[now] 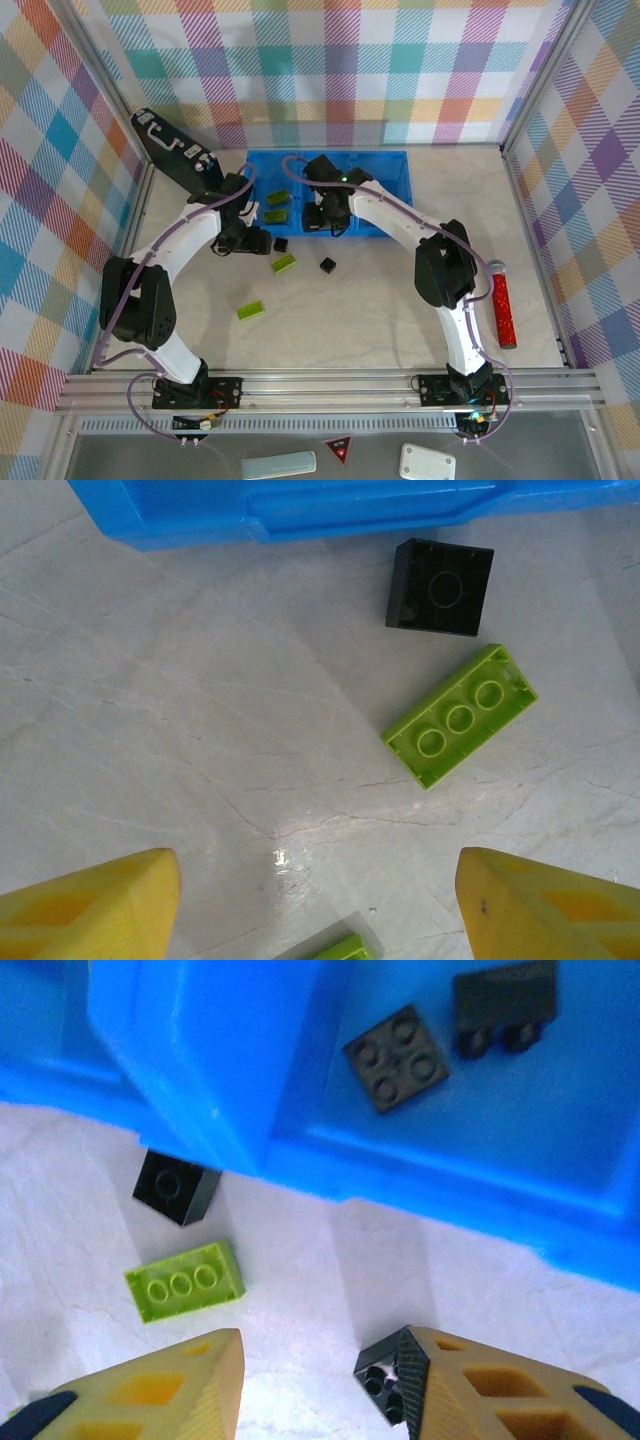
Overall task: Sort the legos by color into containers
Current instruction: Pick up the lego from the bottom-left of the table.
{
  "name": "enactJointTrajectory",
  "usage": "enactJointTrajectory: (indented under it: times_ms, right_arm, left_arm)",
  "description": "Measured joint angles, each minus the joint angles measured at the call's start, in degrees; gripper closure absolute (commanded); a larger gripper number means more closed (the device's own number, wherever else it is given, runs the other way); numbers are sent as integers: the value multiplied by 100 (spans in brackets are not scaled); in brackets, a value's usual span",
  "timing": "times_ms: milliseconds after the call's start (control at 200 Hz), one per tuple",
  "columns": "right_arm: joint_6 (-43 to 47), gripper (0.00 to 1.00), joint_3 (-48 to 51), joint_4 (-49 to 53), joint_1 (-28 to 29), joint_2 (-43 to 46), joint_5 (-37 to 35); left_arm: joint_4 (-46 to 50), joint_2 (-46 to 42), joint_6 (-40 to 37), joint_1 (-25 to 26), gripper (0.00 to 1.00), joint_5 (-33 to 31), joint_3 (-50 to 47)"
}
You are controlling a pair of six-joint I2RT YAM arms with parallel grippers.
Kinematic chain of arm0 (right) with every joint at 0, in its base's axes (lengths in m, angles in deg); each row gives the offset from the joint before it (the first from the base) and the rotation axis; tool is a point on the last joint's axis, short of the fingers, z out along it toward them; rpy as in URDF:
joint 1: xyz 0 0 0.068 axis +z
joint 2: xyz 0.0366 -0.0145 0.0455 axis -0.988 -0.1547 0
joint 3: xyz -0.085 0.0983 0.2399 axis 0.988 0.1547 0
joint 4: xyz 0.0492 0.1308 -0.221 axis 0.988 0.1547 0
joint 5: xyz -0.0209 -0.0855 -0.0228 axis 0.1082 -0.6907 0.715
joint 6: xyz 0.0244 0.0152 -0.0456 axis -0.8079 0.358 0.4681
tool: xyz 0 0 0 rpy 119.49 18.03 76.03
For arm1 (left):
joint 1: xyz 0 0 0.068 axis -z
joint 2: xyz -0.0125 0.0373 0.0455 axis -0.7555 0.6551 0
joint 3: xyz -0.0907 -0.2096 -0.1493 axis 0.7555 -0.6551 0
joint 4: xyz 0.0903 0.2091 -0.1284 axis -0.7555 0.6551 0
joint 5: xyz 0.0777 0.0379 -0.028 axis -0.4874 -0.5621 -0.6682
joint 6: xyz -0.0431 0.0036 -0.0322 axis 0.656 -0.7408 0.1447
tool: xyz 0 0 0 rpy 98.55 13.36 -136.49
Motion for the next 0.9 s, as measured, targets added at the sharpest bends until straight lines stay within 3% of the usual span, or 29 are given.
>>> enactJointTrajectory:
  times_ms: [370,900]
  right_arm:
    - [-9,53,144,-173,433,2,-39]
    - [-22,52,2291,-835,437,1241,-271]
  left_arm:
    - [0,208,55,0,27,129,0]
    - [201,313,807,24,27,313,-52]
